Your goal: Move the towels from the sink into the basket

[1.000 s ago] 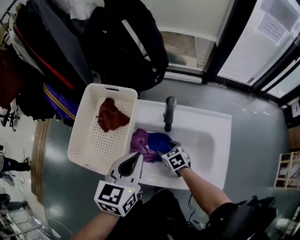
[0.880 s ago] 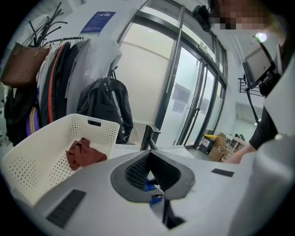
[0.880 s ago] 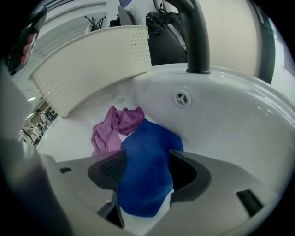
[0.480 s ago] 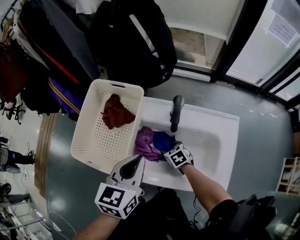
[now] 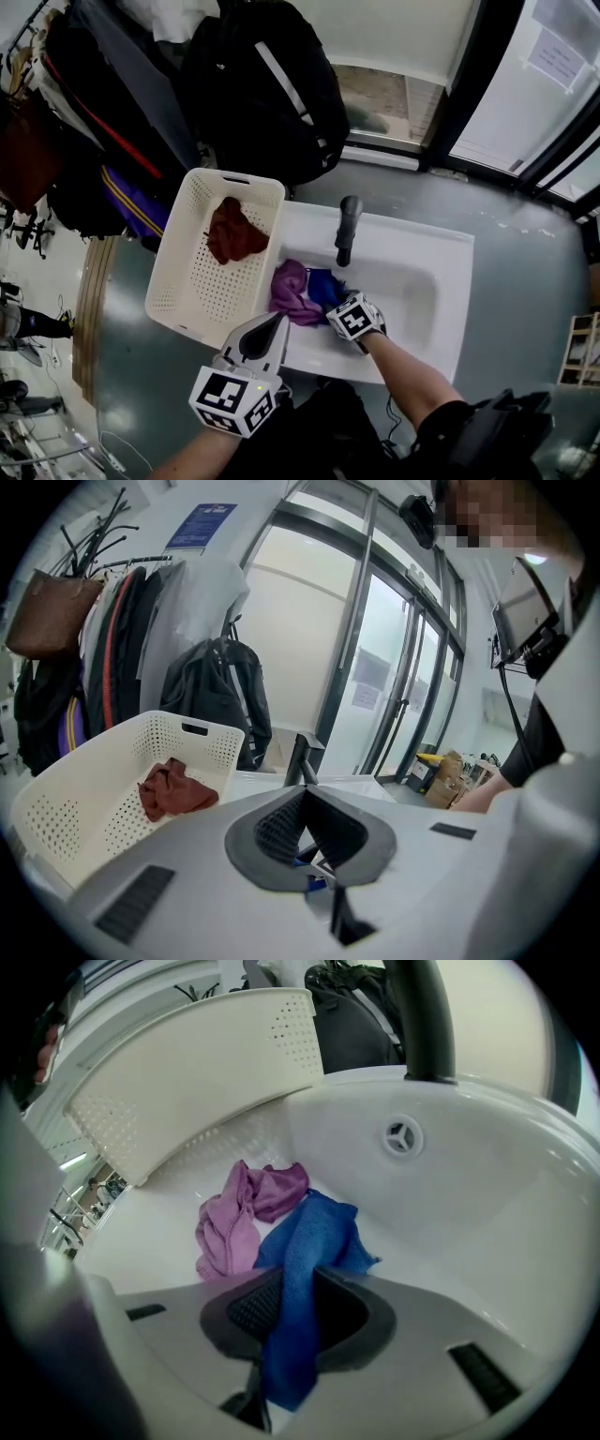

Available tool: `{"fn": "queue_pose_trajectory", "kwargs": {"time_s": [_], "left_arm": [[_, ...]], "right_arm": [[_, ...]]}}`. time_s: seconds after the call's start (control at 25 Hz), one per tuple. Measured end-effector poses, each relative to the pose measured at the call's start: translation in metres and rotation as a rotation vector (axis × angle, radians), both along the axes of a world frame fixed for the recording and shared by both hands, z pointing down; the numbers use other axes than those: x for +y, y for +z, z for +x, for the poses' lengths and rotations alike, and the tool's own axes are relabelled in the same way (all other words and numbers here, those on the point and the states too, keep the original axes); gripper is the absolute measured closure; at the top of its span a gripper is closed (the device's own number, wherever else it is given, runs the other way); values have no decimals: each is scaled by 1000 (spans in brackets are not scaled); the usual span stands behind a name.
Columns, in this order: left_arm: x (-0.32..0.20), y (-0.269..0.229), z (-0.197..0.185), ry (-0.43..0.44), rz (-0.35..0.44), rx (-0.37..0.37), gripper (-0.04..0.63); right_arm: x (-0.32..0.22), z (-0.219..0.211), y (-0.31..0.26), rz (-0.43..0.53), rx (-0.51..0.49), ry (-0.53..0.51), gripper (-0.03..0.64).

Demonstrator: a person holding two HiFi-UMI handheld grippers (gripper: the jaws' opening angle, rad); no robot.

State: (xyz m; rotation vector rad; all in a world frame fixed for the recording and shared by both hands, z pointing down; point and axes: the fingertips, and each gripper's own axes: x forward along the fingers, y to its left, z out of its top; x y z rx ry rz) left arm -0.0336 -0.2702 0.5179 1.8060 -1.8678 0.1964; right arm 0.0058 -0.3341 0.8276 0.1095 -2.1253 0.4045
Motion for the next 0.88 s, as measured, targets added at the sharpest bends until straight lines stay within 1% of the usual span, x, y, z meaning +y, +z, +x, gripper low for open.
{"fn": "queue_pose_trajectory", "kwargs": {"time_s": [0.16, 0.44, 0.64, 0.88], "left_arm": [[0, -10, 0, 2, 17, -16, 592], [-4, -31, -2, 31, 80, -27, 592], [-5, -42, -7, 53, 116, -17, 592], [1, -66, -21, 70, 163, -20, 592]], "right_arm": [[-8, 4, -13, 9, -19, 28, 528], [-21, 7, -58, 76, -80, 76, 529], [-19, 9, -104, 112, -147, 100, 529], [-14, 5, -162, 97, -254, 174, 529]]}}
